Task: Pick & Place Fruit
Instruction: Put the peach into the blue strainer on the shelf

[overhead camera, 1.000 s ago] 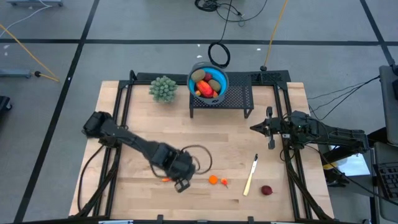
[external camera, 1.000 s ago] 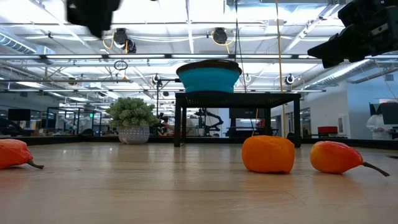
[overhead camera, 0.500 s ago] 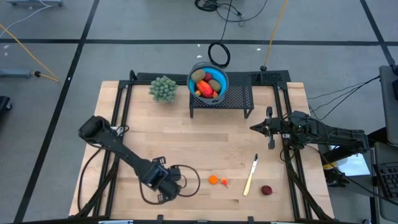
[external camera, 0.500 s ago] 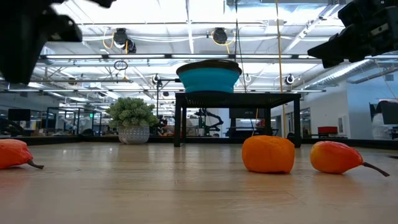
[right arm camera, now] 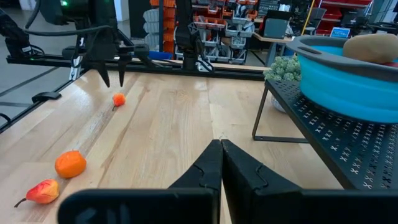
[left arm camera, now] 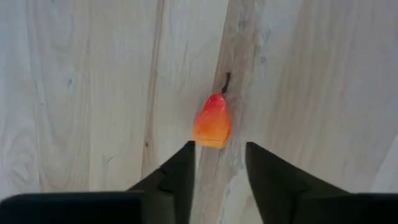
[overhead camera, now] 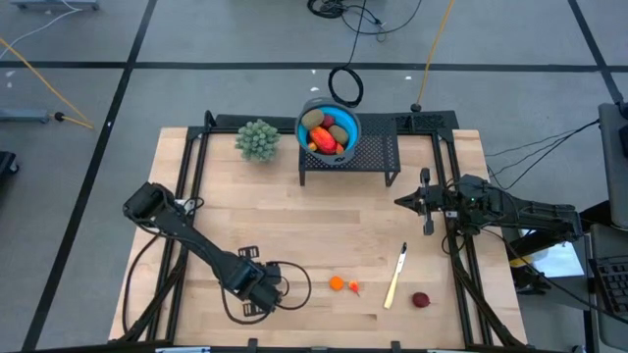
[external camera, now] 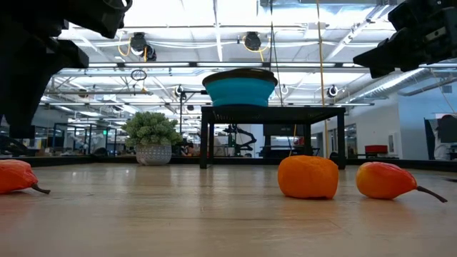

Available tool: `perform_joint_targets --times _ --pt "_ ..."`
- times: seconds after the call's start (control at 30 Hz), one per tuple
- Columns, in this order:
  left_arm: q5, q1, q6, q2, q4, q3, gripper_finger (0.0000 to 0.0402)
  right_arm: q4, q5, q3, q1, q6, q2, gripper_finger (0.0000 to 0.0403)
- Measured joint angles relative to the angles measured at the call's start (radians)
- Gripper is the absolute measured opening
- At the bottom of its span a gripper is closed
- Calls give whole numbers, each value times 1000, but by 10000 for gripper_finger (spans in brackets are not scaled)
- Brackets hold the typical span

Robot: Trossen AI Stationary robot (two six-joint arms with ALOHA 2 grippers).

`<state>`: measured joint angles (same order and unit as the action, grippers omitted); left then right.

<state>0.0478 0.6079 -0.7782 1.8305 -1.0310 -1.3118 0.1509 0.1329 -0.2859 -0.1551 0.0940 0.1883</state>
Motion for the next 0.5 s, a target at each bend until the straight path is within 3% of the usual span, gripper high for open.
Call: perform_joint_targets --times 0.27,0.5 --pt "6 -3 68 5 104 22 238 0 0 0 0 0 0 0" --pt "5 -15 60 6 117 92 275 0 0 0 0 0 0 0"
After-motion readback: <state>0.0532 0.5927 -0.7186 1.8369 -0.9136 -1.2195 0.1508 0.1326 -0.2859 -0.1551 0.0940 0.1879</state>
